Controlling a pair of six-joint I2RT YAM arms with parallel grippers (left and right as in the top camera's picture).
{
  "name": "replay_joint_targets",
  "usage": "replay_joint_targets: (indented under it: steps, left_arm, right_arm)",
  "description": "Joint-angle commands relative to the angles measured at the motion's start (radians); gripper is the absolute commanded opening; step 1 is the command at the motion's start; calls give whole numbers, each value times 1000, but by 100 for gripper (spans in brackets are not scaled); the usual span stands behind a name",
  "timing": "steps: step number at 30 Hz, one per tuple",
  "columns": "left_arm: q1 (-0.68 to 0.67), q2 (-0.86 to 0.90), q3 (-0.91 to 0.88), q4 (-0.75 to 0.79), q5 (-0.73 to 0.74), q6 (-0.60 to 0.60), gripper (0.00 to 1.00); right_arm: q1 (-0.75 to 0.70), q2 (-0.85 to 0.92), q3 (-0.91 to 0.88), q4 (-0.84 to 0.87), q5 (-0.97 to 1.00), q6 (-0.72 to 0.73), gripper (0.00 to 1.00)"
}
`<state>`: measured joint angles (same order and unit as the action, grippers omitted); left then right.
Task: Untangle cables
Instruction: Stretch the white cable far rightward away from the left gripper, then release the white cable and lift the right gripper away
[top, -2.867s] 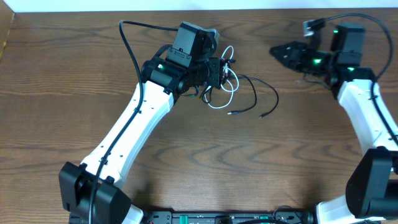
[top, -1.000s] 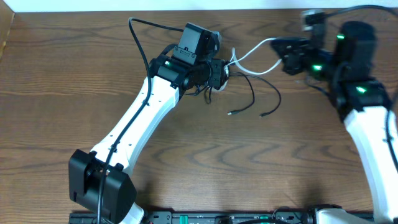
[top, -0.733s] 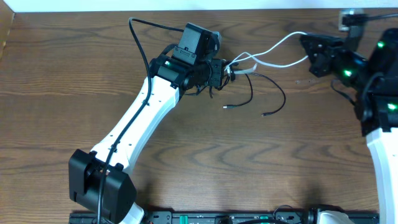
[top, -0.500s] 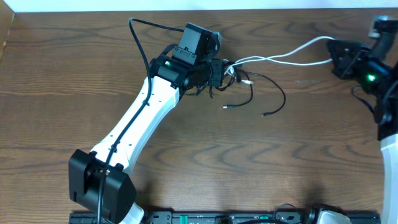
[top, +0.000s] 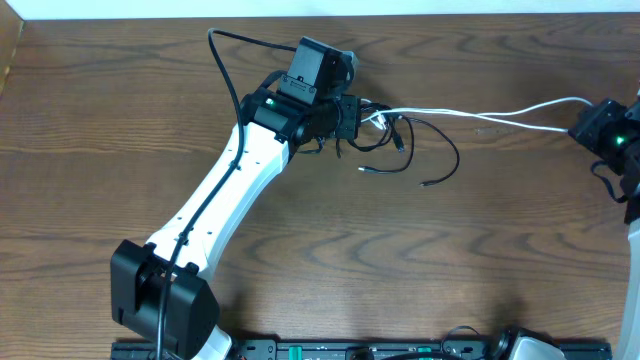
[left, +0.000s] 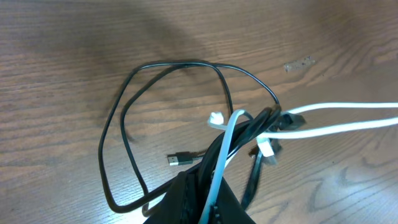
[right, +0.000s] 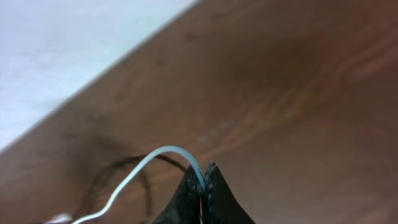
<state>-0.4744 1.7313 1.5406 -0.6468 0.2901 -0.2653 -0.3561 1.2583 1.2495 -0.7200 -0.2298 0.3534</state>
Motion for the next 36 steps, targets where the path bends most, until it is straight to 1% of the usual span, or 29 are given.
replay_joint_targets:
  steps: [1,5,12,18,23,25,27,30,34,36]
  left_arm:
    - [3,3,-7,-2,-14,-5,8]
    - [4,3,-7,-2,-14,-5,7]
    - [3,3,-7,-2,-14,-5,7]
    - [3,3,-7,-2,-14,-5,7]
    - [3,3,-7,-3,-14,-5,7]
    - [3,3,-7,-3,-13,-5,8]
    - [3,3,-7,-3,-11,-5,6]
    - [3,3,-7,-3,-11,-5,7]
    - [3,3,-7,-3,-10,-5,8]
    - [3,3,-7,-3,-10,-5,7]
  right_arm:
    - [-11,52,5,-29,163,-72,1]
    - [-11,127,5,-76,225,-82,1]
    - [-2,239,5,-116,213,-153,1]
    - [-3,305,5,-159,288,-152,2]
    - [-7,342,5,-159,297,-150,2]
    - [-6,346,5,-144,219,-183,6]
    - [1,344,5,-119,55,-288,15]
    - [11,343,5,-82,-185,-395,24]
    - [24,343,5,-29,-390,-423,35]
    - [37,343,5,21,-506,-424,38]
